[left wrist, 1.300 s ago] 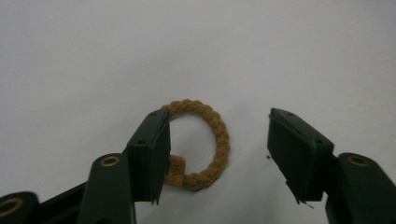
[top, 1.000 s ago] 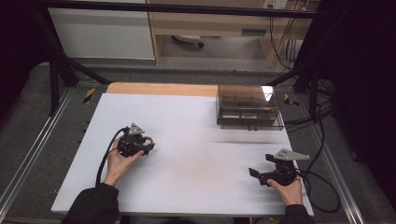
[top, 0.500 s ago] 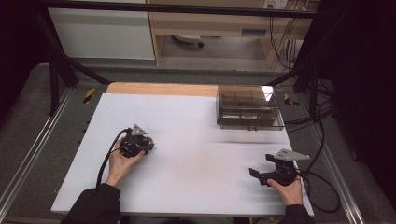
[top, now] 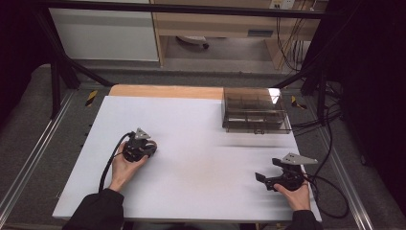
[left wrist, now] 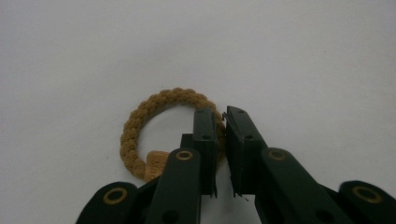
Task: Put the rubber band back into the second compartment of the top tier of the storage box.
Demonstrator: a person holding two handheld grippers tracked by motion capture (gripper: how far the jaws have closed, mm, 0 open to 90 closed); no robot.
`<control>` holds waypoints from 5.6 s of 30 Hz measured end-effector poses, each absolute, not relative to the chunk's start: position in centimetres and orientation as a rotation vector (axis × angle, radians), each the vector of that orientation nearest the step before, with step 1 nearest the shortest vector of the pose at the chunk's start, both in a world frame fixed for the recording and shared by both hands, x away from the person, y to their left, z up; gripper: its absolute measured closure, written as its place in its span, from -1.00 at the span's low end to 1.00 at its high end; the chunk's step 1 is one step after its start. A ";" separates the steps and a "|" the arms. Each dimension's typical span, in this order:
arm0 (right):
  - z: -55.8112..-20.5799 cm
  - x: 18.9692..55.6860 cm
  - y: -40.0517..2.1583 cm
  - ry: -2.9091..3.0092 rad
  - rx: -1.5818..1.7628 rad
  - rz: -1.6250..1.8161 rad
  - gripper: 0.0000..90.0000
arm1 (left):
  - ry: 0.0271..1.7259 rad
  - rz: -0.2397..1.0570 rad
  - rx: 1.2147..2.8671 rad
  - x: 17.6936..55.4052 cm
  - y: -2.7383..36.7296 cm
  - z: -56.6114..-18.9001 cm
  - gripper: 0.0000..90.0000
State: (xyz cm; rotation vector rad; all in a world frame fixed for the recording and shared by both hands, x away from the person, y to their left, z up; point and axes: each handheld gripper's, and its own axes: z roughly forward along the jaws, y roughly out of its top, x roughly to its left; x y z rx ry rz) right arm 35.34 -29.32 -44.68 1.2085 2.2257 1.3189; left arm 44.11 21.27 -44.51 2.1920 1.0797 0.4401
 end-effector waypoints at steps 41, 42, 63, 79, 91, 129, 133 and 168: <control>-44.7 35.4 -29.3 2.239 1.209 1.319 -0.98 | 1.048 0.469 2.106 42.9 21.7 -42.5 0.88; -44.7 35.4 -29.3 2.240 1.208 1.318 -0.98 | 1.044 0.469 2.105 42.9 21.6 -42.5 0.88; -44.7 35.3 -29.2 2.244 1.204 1.317 -0.98 | 0.953 0.472 2.090 41.4 19.6 -40.8 0.88; -44.7 35.3 -29.2 2.247 1.205 1.316 -0.98 | 0.892 0.461 2.084 40.4 17.8 -39.9 0.88; -44.7 35.3 -29.2 2.249 1.208 1.315 -0.99 | 0.841 0.454 2.088 40.1 15.9 -39.1 0.88; -44.7 35.3 -29.2 2.257 1.202 1.307 -0.99 | 0.764 0.403 2.093 41.2 9.5 -38.2 0.89; -44.7 35.3 -29.2 2.258 1.201 1.306 -0.99 | 0.760 0.398 2.094 41.4 8.8 -38.2 0.89; -44.7 35.3 -29.2 2.261 1.200 1.302 -0.98 | 0.732 0.396 2.085 42.9 2.9 -36.0 0.89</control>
